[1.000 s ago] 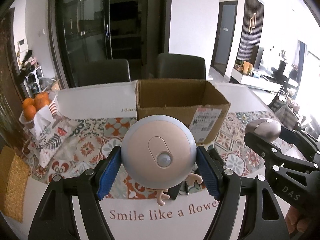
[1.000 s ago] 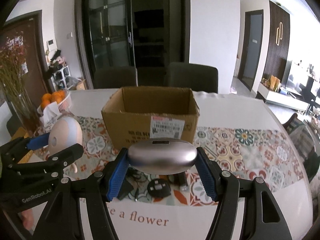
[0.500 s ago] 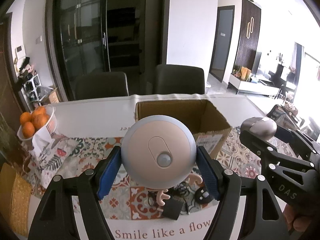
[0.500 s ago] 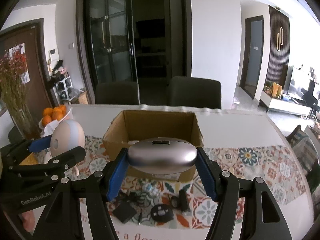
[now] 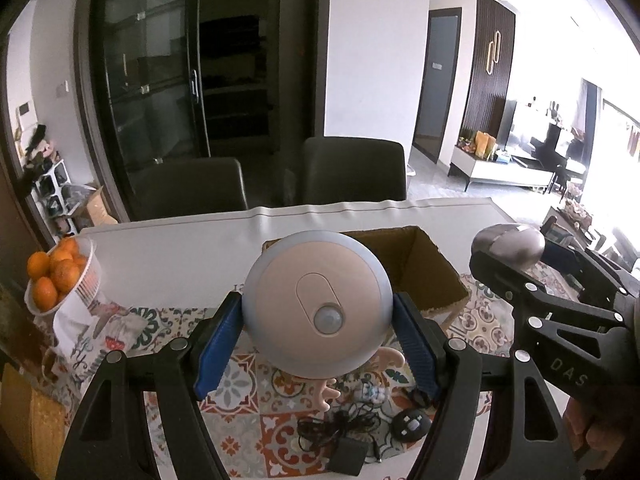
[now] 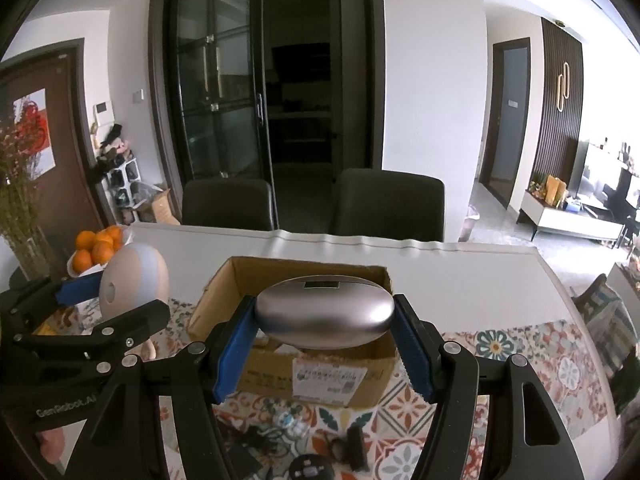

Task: Organize rigid objects
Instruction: 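Carry the speaker with the left tool and silver device with the right tool to the box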

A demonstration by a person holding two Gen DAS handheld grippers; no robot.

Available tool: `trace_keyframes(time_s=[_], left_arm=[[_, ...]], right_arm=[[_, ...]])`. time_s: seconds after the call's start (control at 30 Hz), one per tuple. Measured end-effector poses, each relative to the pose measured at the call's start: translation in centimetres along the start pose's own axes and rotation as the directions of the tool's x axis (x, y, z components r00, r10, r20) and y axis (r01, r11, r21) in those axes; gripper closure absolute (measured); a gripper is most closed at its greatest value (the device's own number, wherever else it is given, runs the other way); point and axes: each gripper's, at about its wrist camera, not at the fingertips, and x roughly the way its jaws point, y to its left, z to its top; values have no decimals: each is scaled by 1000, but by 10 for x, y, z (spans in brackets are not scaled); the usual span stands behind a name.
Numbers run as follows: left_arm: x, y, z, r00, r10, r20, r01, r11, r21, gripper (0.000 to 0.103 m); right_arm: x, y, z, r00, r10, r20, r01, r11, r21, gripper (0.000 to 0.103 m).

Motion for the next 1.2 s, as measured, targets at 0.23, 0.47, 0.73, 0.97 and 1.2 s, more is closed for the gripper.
trace_keyframes(time_s=[0.23, 0.47, 0.73, 0.97, 1.2], left_arm=[[28, 3, 19, 998, -29, -48, 29, 1000, -4, 29], [56, 4, 28, 994, -21, -109, 21, 1000, 2, 29], [93, 5, 31, 979, -26, -202, 26, 1000, -4, 29], [123, 7, 25, 959, -14, -284, 10, 1000, -14, 29], [140, 3, 17, 941, -5, -338, 5, 1000, -1, 29]], right_arm=[[28, -6, 17, 999, 7, -45, -7, 1000, 0, 37], [65, -12, 23, 992, 2, -126, -2, 1000, 4, 37], [101, -22, 22, 975, -6, -220, 6, 1000, 3, 37], [128, -29, 15, 954, -20, -300, 19, 1000, -5, 37], [143, -33, 5, 939, -25, -342, 19, 1000, -23, 37]])
